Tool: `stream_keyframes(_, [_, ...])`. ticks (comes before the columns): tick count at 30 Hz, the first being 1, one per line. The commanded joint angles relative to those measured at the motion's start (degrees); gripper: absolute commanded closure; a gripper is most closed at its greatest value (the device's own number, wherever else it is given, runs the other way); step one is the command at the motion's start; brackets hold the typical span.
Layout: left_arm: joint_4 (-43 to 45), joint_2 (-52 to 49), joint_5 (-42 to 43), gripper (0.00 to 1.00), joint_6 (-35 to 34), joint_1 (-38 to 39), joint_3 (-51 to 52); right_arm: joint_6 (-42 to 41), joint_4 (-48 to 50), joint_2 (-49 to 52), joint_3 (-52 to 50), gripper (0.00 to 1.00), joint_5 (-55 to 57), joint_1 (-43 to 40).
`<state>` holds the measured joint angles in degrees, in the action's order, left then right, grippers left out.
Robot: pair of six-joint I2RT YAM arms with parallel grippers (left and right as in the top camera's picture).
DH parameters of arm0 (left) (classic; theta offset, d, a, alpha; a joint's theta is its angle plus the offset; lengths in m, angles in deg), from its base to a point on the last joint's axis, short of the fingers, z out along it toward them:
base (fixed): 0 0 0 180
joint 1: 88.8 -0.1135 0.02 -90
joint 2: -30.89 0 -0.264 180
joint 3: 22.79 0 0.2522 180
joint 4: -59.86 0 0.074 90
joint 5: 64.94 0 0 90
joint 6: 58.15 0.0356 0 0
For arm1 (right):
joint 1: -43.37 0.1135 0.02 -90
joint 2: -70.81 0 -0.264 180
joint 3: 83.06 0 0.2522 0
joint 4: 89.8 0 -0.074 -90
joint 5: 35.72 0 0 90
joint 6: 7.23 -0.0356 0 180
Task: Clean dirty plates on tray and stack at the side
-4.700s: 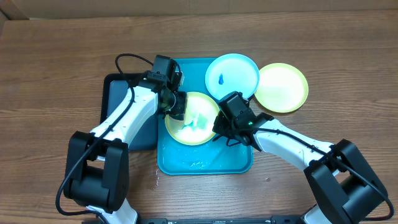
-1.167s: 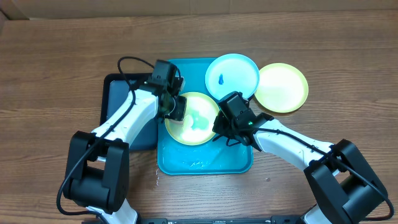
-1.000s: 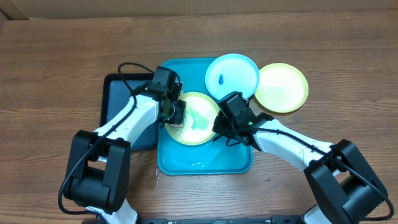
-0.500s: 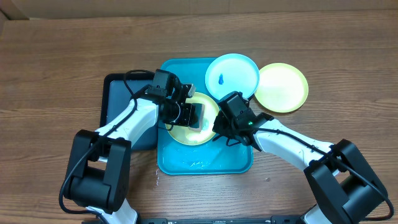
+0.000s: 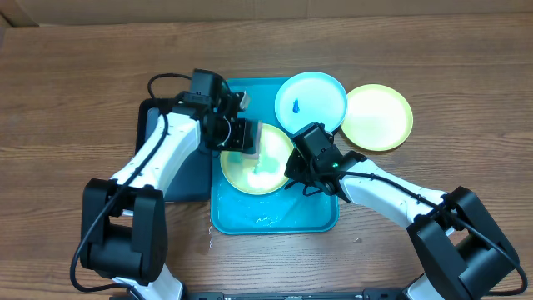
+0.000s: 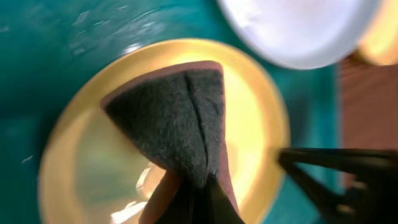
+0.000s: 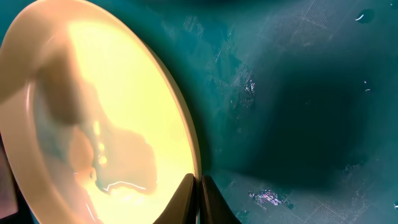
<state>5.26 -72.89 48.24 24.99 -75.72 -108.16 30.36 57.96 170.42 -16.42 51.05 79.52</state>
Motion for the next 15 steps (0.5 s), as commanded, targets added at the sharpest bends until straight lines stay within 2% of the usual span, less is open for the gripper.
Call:
stream_keyframes(1, [0.5, 0.1, -10.4, 0.96, 1.8, 1.2, 1.2, 0.3, 0.5, 0.5, -0.4, 0.96, -0.4, 0.3])
stream_keyframes(5, [2.0, -0.6, -12.2, 0.96, 1.7, 1.9, 3.9, 0.3, 0.5, 0.5, -0.4, 0.96, -0.4, 0.3])
stream_keyframes(10, [2.3, -1.3, -16.0, 0.96, -2.7, 2.1, 6.3, 0.3, 0.5, 0.5, -0.4, 0.96, -0.4, 0.3])
stream_keyframes(13, [2.2, -1.7, -15.1, 0.96, -3.7, 2.3, 6.6, 0.3, 0.5, 0.5, -0.4, 0.96, -0.4, 0.3])
stream_keyframes(15, [2.3, -1.9, -11.0, 0.96, -3.6, 3.0, 6.6, 0.3, 0.5, 0.5, -0.4, 0.96, -0.4, 0.3])
